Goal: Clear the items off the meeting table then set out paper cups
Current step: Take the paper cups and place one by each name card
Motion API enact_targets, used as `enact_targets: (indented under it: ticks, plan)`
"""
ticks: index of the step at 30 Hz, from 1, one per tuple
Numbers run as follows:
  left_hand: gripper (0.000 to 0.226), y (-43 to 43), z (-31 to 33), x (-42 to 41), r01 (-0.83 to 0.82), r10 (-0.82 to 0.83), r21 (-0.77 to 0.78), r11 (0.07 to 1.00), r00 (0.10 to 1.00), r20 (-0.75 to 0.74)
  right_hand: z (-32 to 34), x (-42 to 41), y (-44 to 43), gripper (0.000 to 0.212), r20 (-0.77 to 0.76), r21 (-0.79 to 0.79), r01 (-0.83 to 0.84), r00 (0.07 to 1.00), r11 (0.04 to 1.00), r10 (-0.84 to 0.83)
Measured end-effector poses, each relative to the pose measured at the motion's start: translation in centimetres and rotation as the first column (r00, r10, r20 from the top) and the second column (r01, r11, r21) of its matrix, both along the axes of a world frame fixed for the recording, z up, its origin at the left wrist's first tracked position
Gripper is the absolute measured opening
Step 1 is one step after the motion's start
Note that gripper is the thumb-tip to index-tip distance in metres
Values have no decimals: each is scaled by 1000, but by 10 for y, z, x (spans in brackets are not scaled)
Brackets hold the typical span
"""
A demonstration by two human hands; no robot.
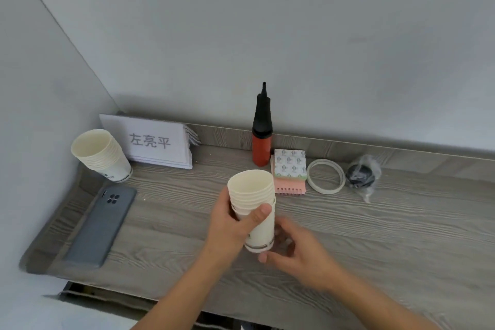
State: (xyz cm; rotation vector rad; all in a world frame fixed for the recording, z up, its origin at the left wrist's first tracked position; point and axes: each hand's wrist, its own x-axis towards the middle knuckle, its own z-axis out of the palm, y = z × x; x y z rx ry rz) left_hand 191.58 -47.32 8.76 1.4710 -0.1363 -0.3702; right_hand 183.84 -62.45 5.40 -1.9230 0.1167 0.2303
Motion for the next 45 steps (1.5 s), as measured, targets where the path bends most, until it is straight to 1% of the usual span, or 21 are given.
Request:
enact_targets:
  ticks: [2, 5, 7, 9, 11, 12, 14, 16, 19, 22, 24, 27, 28, 30, 32, 34, 35, 37, 41, 43, 45]
  plan:
    - [65, -2, 6, -6, 77, -80, 52, 996, 995, 59, 5, -19, -16, 48, -13, -72, 30, 999, 997, -31]
    - [68, -11, 16, -25, 245, -270, 167, 955, 951, 149, 11, -49, -44, 30, 16, -89, 217, 976, 972, -216]
    - [70, -21, 18, -45, 351, -408, 262, 899, 890, 205, 18, -73, -59, 21, 53, -45, 366, 930, 929, -364]
    - [76, -32, 18, -69, 405, -526, 404, 820, 812, 254, 27, -101, -68, 12, 46, 74, 470, 879, 879, -474]
    - [80, -45, 18, -92, 426, -644, 537, 728, 693, 324, 37, -131, -71, 10, 8, 186, 533, 839, 825, -544]
    - [81, -52, 18, -103, 422, -697, 596, 684, 620, 361, 39, -146, -72, 9, -7, 213, 553, 826, 806, -564]
    - [81, -67, 18, -122, 406, -779, 680, 611, 465, 421, 40, -175, -73, 8, -35, 226, 602, 790, 765, -612]
    - [81, -80, 17, -140, 384, -822, 728, 567, 324, 469, 38, -204, -74, 8, -34, 222, 676, 726, 703, -687]
    - [80, -103, 21, -166, 363, -840, 761, 538, 155, 520, 44, -245, -73, 14, -13, 227, 800, 572, 555, -820]
    - [79, -134, 25, -183, 387, -840, 775, 500, -2, 543, 50, -281, -80, 6, -32, 230, 889, 415, 397, -909]
    - [80, -155, 26, -189, 423, -840, 782, 458, -81, 536, 49, -303, -85, 3, -52, 222, 930, 312, 294, -949]
    - [81, -185, 23, -195, 514, -866, 786, 342, -153, 477, 49, -334, -86, 7, -63, 244, 962, 142, 122, -988]
    - [81, -196, 21, -199, 554, -884, 781, 288, -160, 440, 51, -346, -85, 9, -60, 243, 969, 63, 47, -996]
    - [82, -218, 13, -206, 650, -921, 735, 190, -142, 363, 53, -373, -81, 15, -35, 238, 964, -115, -120, -993]
    - [80, -241, 6, -220, 734, -945, 670, 114, -127, 300, 56, -403, -73, 21, 7, 210, 936, -289, -282, -957]
    - [73, -260, -3, -244, 803, -966, 596, 13, -143, 213, 54, -435, -58, 22, 44, 175, 887, -440, -427, -897]
    - [70, -266, -7, -259, 828, -972, 559, -43, -163, 168, 54, -450, -47, 21, 53, 154, 858, -503, -491, -863]
    - [70, -274, -14, -294, 846, -967, 511, -153, -234, 97, 55, -478, -20, 19, 62, 122, 785, -617, -607, -785]
    - [67, -268, -15, -374, 820, -911, 432, -375, -412, -8, 52, -529, 47, 19, 66, 44, 619, -785, -784, -616]
    - [64, -258, -14, -418, 775, -863, 429, -464, -504, -25, 43, -554, 85, 22, 38, 6, 533, -846, -846, -532]
    - [61, -248, -12, -462, 724, -814, 443, -528, -581, -22, 32, -579, 122, 25, -7, -16, 447, -894, -894, -447]
